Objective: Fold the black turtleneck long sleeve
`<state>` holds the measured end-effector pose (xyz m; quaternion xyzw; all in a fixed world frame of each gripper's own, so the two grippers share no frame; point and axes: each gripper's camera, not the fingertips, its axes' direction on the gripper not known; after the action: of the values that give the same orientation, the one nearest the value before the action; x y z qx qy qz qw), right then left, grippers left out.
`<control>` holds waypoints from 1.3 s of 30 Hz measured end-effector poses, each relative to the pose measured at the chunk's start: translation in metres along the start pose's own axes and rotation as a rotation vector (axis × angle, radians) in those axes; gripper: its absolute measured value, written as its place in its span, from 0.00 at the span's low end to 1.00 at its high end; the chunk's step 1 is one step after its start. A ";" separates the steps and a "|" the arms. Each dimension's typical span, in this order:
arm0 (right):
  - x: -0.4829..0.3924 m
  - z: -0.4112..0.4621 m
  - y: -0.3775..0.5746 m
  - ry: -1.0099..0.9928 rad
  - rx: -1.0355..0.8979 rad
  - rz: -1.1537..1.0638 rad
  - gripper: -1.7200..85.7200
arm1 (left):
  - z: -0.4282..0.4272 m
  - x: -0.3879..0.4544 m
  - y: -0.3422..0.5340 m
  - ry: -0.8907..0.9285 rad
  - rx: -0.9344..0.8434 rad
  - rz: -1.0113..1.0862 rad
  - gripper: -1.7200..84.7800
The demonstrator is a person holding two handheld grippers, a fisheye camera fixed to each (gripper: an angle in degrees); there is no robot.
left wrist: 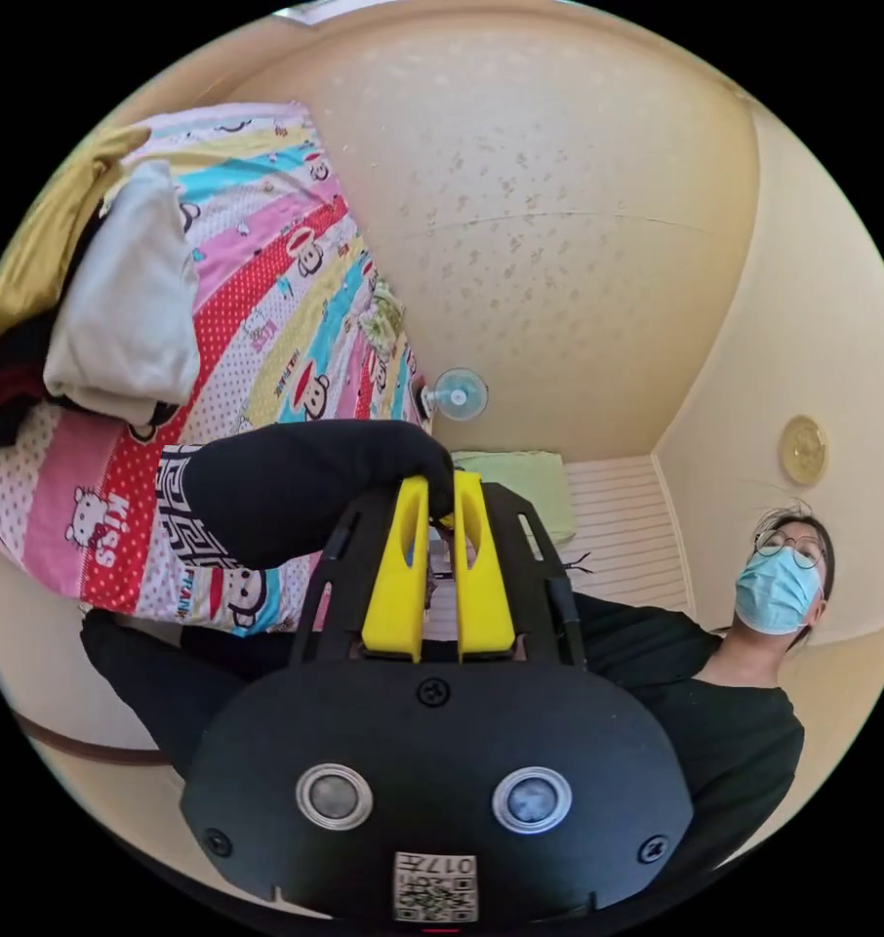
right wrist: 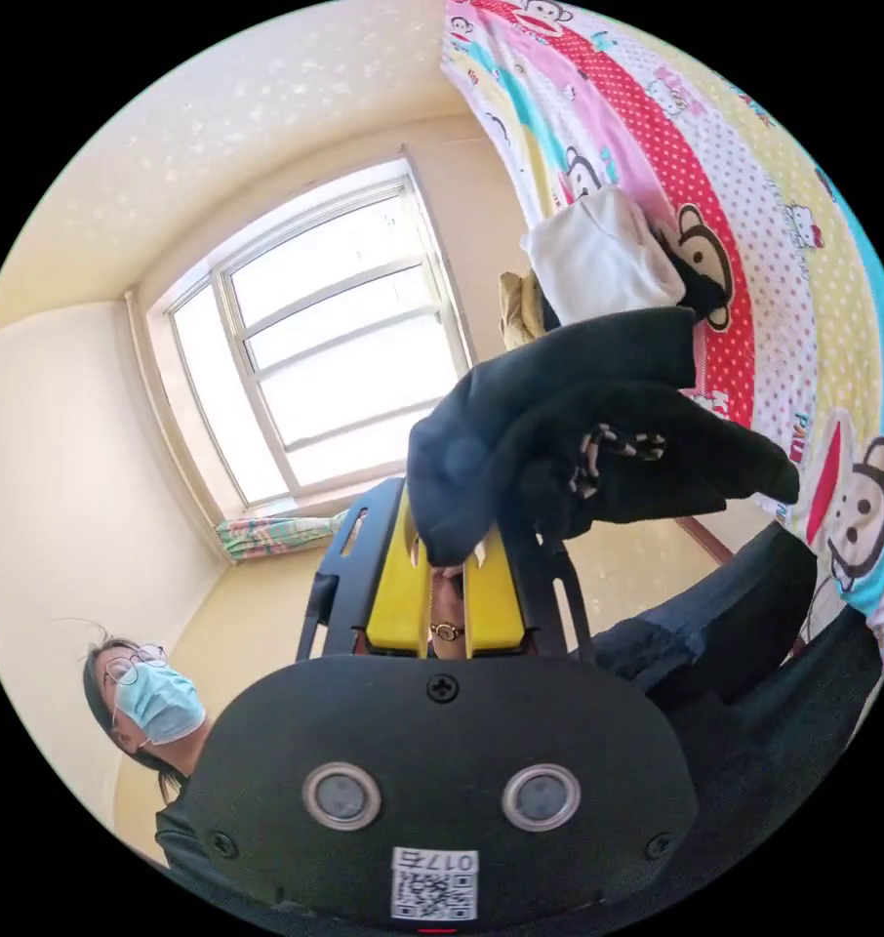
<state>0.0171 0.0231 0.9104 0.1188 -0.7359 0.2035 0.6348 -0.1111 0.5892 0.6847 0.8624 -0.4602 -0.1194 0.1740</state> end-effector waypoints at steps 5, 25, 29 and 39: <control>-0.057 0.092 -0.048 0.045 0.004 -0.169 0.06 | -0.061 0.020 -0.067 -0.039 0.041 0.143 0.08; 0.035 -0.023 0.232 0.642 0.764 0.198 0.02 | -0.044 -0.185 -0.060 -0.199 -0.046 -0.304 0.02; -0.048 -0.046 0.338 0.904 1.086 0.185 0.02 | 0.075 -0.111 -0.129 -0.140 -0.281 -0.041 0.01; -0.092 -0.024 0.429 1.400 1.330 0.212 0.03 | 0.381 -0.026 -0.005 0.036 -0.819 0.080 0.01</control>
<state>-0.1318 0.4074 0.7591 0.2385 0.0666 0.6586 0.7106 -0.2614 0.5408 0.3366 0.7052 -0.4049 -0.2708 0.5152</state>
